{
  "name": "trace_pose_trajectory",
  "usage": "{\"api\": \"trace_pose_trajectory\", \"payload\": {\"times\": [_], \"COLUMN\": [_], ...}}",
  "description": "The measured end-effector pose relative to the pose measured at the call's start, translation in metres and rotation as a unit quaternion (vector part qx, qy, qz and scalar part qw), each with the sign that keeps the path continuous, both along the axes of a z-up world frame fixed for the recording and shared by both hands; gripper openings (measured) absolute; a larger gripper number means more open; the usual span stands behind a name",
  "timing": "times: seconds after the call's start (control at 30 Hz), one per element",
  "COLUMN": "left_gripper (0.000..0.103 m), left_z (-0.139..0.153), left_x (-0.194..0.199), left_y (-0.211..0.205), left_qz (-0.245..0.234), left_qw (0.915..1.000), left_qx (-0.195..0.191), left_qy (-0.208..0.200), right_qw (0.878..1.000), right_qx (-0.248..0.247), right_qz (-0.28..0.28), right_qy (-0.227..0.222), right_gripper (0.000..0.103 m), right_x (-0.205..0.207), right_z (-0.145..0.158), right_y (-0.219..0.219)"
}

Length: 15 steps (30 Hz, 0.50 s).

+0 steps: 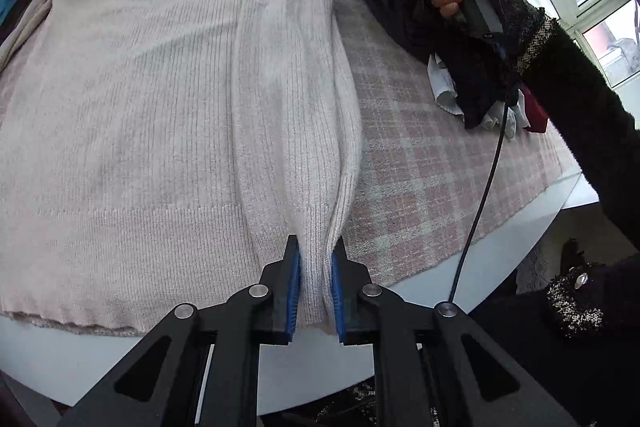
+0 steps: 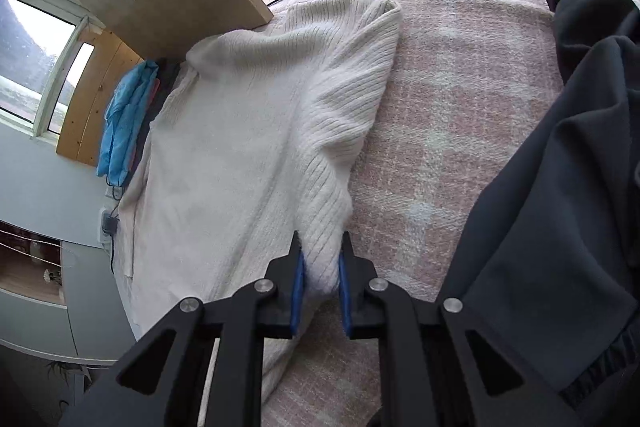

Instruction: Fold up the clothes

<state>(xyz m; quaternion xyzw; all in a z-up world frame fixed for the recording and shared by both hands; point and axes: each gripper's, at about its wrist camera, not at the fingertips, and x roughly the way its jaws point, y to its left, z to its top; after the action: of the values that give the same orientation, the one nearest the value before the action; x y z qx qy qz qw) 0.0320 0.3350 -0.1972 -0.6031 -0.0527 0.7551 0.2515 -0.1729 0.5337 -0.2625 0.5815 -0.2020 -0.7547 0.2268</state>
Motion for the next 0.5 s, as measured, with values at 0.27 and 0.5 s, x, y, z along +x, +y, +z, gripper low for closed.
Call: {"api": "trace_pose_trajectory", "payload": {"times": [0.27, 0.5], "left_gripper": [0.013, 0.013], "left_z": [0.0, -0.009], "left_x": [-0.004, -0.022], "left_y": [0.002, -0.095], "left_qz": [-0.055, 0.042], "left_qw": [0.9974, 0.9905], "left_qx": [0.045, 0.13], "left_qy": [0.01, -0.017], "right_qw": [0.999, 0.996], "right_qx": [0.027, 0.079], "right_qz": [-0.035, -0.024], "right_qy": [-0.003, 0.036], "right_gripper": [0.014, 0.014], "right_x": [-0.004, -0.01], "right_z": [0.021, 0.063], "right_y": [-0.021, -0.078]}}
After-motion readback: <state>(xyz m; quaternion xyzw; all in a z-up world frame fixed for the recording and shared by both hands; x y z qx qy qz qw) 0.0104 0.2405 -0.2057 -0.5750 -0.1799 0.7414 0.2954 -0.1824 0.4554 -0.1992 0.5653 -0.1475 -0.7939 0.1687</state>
